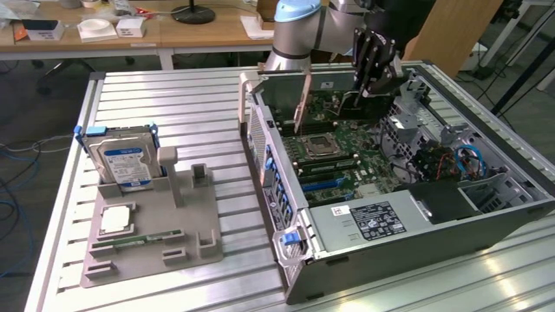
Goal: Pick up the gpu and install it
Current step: 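Insert the gpu into the slot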
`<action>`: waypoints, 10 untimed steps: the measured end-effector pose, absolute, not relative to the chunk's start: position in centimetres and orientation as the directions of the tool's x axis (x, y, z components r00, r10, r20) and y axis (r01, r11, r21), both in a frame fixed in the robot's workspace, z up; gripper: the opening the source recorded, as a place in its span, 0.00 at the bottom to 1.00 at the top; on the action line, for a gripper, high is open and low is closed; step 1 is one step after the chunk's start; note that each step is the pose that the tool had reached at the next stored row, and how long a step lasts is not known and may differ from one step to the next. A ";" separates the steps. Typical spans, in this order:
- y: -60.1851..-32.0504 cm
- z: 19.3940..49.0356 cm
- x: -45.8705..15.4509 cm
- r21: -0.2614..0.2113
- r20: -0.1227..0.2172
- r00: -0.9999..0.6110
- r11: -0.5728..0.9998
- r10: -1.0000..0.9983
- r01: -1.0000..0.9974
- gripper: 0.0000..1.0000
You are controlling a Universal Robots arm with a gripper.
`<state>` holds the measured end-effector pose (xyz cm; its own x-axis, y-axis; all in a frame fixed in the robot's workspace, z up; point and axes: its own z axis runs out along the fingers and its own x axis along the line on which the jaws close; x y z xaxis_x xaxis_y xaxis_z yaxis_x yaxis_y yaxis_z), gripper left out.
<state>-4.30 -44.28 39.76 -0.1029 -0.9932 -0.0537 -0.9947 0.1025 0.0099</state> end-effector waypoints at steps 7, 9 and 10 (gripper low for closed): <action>-44.3 39.5 -4.3 0.010 -0.054 -0.103 0.103 -0.993 -0.995 0.26; -44.3 39.4 -4.3 0.010 -0.054 -0.103 0.102 -0.993 -0.995 0.26; -44.3 39.4 -4.3 0.010 -0.054 -0.103 0.102 -0.993 -0.995 0.26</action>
